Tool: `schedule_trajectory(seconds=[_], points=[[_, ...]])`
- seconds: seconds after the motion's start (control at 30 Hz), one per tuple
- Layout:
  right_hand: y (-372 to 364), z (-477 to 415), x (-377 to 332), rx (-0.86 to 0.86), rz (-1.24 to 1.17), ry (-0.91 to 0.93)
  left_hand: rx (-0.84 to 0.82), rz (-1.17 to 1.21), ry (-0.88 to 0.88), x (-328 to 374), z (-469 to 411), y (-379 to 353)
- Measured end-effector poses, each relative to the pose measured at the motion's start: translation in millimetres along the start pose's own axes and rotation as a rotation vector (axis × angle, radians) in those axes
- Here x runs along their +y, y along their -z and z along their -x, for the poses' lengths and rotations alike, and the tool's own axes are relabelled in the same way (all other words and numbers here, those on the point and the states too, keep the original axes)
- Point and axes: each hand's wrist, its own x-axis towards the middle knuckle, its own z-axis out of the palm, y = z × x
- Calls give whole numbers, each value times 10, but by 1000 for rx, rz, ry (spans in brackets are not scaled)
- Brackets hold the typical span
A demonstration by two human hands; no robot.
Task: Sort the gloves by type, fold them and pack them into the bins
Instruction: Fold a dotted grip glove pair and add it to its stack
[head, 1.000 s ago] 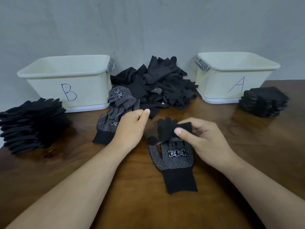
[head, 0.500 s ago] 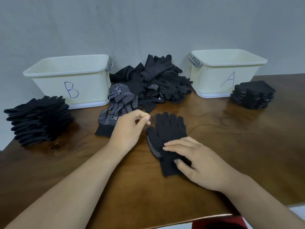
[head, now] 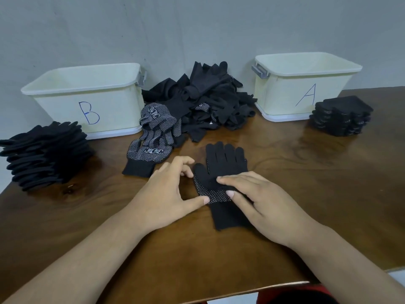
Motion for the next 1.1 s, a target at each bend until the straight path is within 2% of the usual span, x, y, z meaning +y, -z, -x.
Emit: schedule_trajectory(seconds=[0.27, 0.5, 0.6, 0.8, 1.1], points=[[1, 59, -28, 14, 119, 97, -4, -41, -19, -21, -23, 0], [40, 72, -58, -17, 163, 109, -1, -84, -45, -41, -26, -15], [39, 75, -72, -46, 192, 108, 19, -117, -104, -26, -12, -1], [12, 68, -46, -75, 186, 100, -23, -148, -379, -1, -19, 62], [-2, 82, 9, -78, 164, 89, -54, -126, -387, -27, -26, 78]])
